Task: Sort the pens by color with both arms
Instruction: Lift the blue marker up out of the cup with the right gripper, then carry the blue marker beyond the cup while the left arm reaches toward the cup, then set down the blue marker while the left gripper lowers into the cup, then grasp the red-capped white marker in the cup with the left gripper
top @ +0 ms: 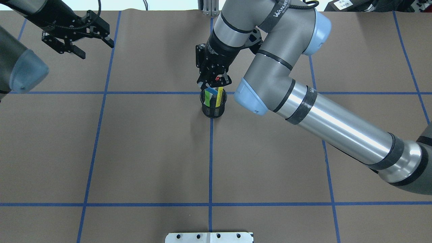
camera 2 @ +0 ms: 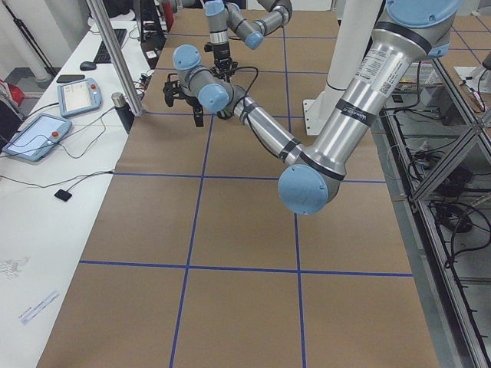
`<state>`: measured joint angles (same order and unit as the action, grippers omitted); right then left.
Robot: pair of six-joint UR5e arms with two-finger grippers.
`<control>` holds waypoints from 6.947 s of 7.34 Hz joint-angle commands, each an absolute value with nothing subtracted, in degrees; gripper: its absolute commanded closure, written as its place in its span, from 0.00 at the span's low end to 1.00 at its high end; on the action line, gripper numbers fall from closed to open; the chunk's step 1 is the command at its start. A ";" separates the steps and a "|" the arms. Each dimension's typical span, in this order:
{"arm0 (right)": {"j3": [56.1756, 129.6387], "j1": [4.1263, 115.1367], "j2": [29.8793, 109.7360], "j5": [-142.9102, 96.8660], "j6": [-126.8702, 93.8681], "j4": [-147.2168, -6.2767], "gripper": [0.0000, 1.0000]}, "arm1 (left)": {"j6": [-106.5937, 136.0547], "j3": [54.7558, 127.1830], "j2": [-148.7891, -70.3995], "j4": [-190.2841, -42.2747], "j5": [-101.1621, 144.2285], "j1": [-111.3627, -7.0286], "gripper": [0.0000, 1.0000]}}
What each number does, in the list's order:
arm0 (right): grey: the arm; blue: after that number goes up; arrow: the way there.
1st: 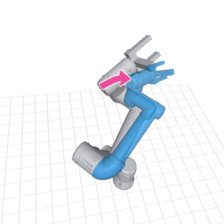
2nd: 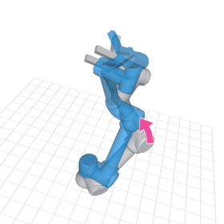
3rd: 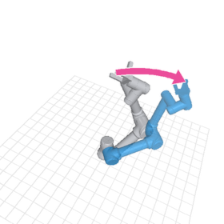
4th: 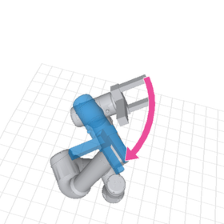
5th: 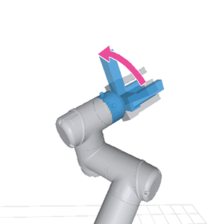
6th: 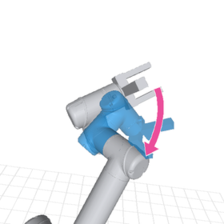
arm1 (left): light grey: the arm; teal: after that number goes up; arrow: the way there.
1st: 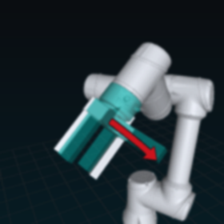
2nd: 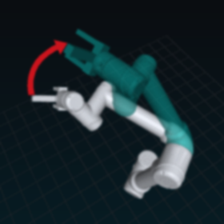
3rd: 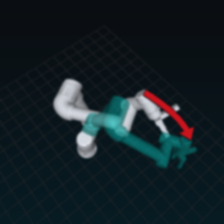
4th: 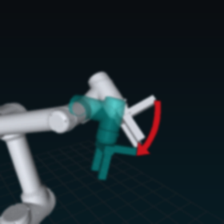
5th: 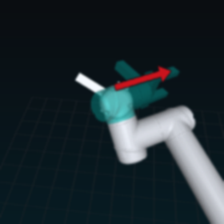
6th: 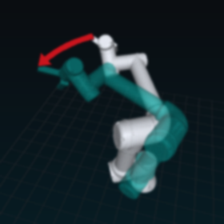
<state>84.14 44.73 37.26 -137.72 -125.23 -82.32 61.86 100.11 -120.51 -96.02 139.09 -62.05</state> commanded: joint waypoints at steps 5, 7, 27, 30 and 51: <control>94.64 68.68 49.44 -144.40 -100.17 -86.05 0.87 | 78.81 100.02 -133.65 -81.35 127.38 -52.40 0.00; 94.23 68.83 51.15 -139.09 -69.14 -86.22 0.87 | 87.32 99.41 -136.22 -79.11 124.90 -49.76 0.00; 78.92 54.73 49.39 -117.91 -60.11 -76.11 0.27 | 124.80 68.56 -153.72 -90.00 100.64 -35.07 0.30; 86.45 64.22 50.19 -124.34 -60.65 -94.41 0.01 | 125.07 68.64 -153.98 -90.00 100.63 -35.07 0.41; 91.14 67.24 49.83 -127.18 -60.11 -102.75 0.15 | 119.62 84.98 -151.35 -77.35 101.25 -34.54 1.00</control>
